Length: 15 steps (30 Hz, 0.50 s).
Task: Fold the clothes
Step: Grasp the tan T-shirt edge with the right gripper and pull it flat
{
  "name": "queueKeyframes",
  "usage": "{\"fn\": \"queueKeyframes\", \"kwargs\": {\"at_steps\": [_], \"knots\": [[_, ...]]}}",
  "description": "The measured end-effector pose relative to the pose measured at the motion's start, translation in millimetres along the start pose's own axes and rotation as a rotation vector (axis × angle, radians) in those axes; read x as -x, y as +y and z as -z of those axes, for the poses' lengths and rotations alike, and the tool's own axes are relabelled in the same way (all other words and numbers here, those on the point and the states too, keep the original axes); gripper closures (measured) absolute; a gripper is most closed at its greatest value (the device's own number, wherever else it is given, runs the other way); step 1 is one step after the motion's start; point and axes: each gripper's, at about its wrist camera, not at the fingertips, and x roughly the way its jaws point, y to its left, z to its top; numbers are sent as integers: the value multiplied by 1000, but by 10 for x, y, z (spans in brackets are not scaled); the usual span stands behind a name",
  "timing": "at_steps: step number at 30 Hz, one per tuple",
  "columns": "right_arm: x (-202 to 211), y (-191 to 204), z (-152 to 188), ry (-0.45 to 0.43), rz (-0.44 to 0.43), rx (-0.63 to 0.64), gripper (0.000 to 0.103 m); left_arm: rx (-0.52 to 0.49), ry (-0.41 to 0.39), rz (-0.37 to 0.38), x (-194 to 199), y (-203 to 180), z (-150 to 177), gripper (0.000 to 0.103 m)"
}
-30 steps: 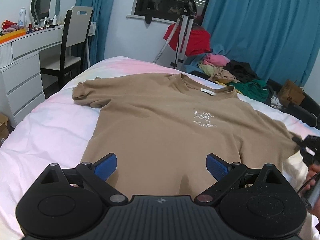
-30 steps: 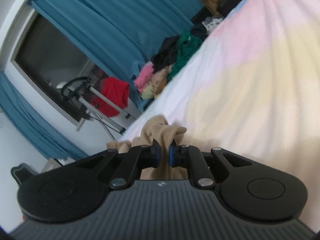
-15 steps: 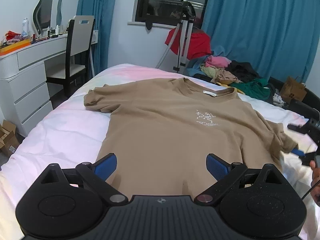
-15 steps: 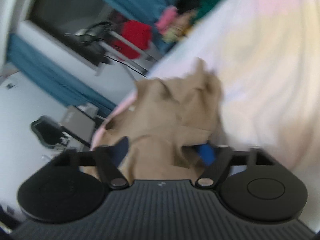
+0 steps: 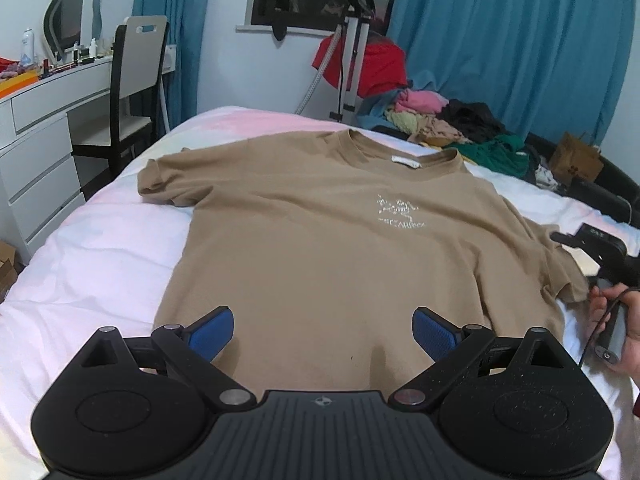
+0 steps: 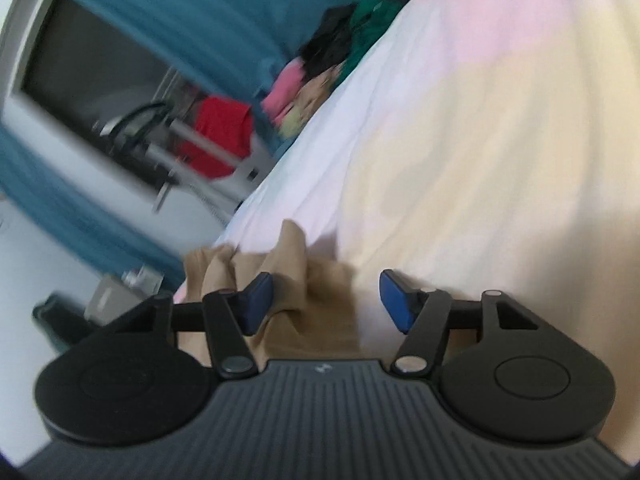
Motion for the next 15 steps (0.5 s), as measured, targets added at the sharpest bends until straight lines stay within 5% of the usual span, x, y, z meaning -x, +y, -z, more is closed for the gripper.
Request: {"fn": "queueKeyframes", "kwargs": {"at_steps": [3, 6, 15], "knots": [[-132, 114, 78, 61, -43, 84, 41, -3, 13, -1, -92, -24, -3, 6], [-172, 263, 162, 92, -28, 187, 90, -9, 18, -9, -163, -57, -17, 6], [167, 417, -78, -249, 155, 257, 85, -17, 16, -12, -219, -65, -21, 6]]}}
